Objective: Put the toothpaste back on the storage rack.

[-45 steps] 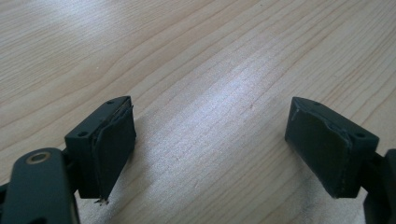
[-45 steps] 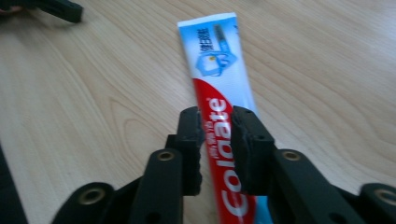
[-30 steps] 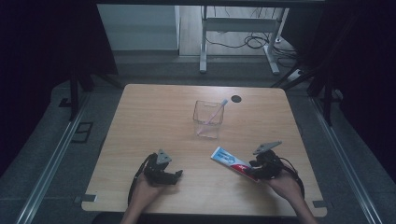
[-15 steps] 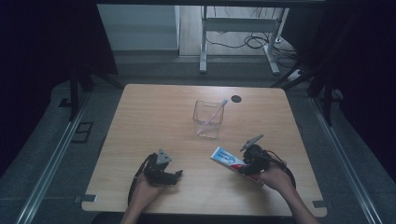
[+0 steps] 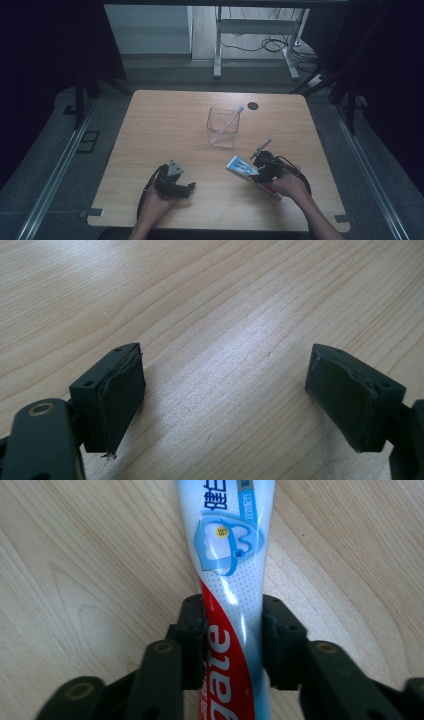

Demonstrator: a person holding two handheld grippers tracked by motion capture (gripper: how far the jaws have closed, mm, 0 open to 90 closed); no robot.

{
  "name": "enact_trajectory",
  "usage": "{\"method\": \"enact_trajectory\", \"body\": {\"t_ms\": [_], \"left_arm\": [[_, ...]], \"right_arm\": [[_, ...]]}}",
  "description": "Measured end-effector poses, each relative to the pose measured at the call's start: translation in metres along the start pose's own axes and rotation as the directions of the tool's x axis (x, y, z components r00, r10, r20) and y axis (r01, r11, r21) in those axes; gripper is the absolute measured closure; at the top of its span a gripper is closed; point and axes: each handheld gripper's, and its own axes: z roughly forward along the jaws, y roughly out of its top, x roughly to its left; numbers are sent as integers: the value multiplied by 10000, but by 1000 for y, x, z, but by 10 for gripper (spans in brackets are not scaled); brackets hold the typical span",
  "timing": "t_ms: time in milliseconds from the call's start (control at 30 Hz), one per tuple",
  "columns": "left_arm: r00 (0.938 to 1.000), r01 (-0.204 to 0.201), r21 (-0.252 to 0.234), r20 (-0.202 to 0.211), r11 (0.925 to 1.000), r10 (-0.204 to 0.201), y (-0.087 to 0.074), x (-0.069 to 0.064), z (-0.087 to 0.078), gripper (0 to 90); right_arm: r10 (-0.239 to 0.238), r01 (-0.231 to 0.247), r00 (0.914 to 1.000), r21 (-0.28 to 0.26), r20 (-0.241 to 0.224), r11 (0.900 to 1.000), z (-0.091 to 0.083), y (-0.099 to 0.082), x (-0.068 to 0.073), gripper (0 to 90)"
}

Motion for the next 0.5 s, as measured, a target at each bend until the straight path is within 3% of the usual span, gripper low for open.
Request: {"method": "enact_trajectory", "body": {"t_ms": [167, 500], "left_arm": [[10000, -2, 2, -2, 10000, 2, 0, 0, 0, 162], [10000, -2, 0, -1, 10000, 2, 0, 0, 0, 162]], "right_arm": [[24, -24, 10000, 88, 72, 10000, -3, 3, 0, 726], [257, -258, 9997, -357, -29, 9990, -8, -5, -4, 737]]}}
